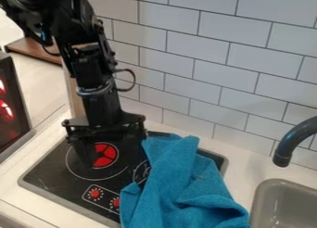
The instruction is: Unfold the cloth from top left to bottom left
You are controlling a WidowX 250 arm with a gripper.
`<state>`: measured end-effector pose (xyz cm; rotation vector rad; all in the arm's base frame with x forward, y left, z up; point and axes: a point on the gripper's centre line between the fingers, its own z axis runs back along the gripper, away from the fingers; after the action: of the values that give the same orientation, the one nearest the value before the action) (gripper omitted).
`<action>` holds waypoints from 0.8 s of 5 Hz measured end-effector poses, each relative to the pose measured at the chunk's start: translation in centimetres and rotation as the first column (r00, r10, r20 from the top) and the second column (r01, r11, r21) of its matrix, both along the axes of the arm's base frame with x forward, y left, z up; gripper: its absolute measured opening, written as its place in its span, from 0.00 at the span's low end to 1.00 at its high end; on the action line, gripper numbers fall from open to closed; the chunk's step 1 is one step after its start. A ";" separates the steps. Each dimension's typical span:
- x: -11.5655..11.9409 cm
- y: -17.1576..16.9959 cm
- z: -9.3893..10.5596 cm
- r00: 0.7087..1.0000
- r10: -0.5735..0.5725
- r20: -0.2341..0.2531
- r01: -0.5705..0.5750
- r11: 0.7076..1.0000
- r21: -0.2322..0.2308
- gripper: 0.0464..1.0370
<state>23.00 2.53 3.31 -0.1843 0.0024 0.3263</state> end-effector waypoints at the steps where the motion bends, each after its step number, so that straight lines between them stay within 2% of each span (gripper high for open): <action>1: 0.4 1.0 -1.6 0.995 -0.102 -0.014 0.102 0.995 -0.008 0.96; 3: 1.0 1.4 -4.4 0.987 -0.148 -0.068 0.151 0.988 0.037 0.96; 4: 1.5 0.1 -5.0 0.981 -0.179 -0.074 0.183 0.982 0.040 0.96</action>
<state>24.45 2.61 -1.68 -0.1253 0.0808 0.1507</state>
